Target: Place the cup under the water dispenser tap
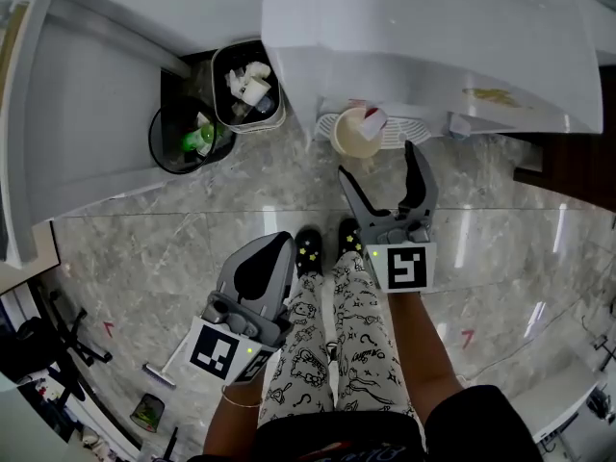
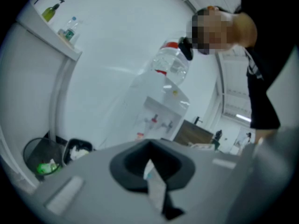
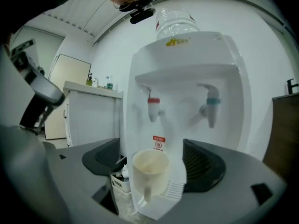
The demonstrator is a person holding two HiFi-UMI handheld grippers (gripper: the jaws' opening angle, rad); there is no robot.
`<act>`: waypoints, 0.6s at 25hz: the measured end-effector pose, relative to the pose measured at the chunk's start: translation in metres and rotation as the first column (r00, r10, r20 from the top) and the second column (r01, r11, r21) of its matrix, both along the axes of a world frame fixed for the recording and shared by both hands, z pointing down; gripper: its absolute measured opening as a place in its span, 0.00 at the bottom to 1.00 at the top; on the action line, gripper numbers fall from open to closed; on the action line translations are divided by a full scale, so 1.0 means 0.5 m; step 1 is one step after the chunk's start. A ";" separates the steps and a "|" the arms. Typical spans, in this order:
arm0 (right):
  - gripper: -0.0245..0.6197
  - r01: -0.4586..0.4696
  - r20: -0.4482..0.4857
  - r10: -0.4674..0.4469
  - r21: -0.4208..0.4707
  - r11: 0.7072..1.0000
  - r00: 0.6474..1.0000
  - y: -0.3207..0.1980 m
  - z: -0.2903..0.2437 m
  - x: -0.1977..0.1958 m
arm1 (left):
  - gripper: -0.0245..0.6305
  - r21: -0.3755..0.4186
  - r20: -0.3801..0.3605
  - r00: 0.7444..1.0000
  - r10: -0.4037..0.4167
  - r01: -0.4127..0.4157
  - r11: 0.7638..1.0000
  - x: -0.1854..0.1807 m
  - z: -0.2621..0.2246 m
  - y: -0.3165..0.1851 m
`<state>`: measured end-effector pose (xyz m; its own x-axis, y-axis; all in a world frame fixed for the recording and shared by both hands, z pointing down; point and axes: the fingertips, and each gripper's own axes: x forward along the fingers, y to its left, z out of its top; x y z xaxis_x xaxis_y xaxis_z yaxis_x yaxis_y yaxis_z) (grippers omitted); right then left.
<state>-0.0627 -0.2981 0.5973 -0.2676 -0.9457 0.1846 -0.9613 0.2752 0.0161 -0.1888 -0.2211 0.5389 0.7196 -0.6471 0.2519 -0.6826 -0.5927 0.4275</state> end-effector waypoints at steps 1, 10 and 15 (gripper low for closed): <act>0.67 0.003 0.011 -0.003 -0.015 1.000 1.000 0.023 -0.019 0.006 | 0.02 0.011 0.009 1.000 0.001 -0.001 1.000 -0.001 -0.013 -0.002; 0.06 0.102 0.223 -0.079 -0.096 0.990 0.972 0.215 -0.345 0.026 | 0.02 0.128 0.058 0.992 0.109 -0.116 0.985 0.028 -0.284 0.052; 0.06 0.163 0.195 -0.152 -0.038 0.986 0.969 0.238 -0.553 0.023 | 0.02 0.241 0.135 0.974 0.183 -0.211 0.947 0.066 -0.456 0.071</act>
